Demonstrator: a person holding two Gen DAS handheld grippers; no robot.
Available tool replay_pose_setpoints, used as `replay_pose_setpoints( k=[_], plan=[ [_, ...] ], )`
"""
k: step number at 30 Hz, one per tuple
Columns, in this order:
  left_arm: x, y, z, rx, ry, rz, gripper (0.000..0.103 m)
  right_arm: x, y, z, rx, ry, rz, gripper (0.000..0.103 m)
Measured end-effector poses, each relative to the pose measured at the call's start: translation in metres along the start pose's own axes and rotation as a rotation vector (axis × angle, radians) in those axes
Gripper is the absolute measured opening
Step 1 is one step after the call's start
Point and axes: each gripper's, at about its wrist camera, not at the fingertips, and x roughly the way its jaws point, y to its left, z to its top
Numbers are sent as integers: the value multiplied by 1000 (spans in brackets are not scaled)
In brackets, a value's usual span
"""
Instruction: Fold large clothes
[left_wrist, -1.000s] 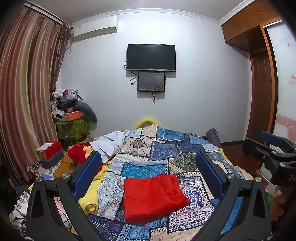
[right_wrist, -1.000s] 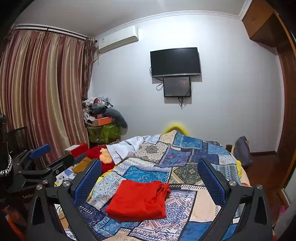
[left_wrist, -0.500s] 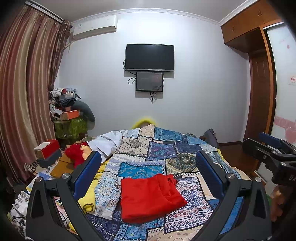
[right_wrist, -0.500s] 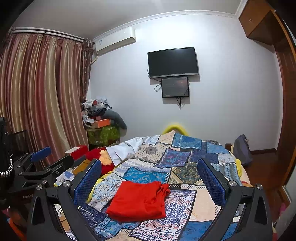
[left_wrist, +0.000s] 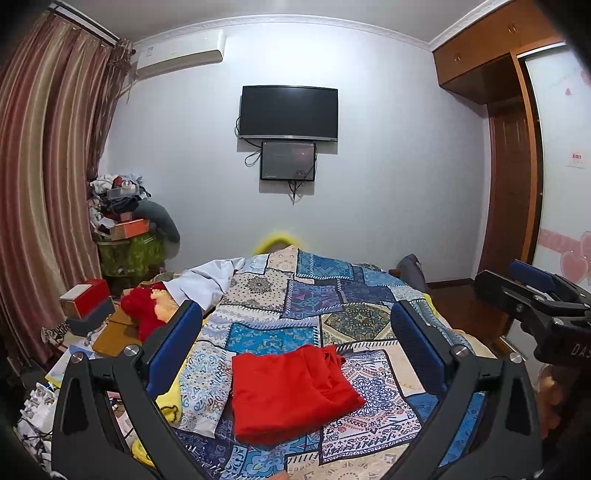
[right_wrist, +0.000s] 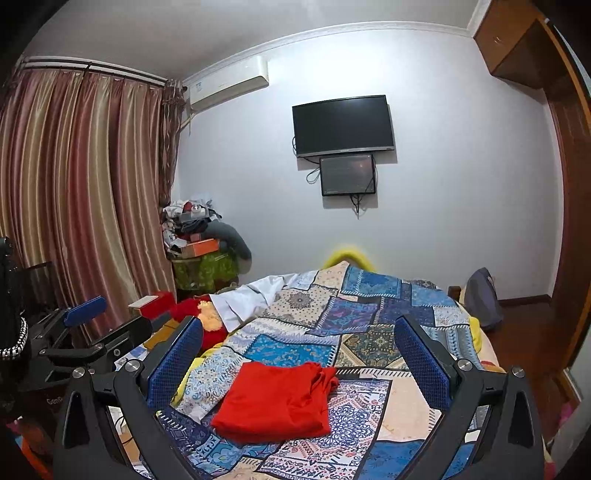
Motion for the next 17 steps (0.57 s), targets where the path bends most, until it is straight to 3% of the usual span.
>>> replay_pose_setpoints(
  k=[17],
  plan=[
    [1, 2, -4, 7, 9, -11, 103, 8, 8, -2, 5, 18, -4, 103]
  ],
)
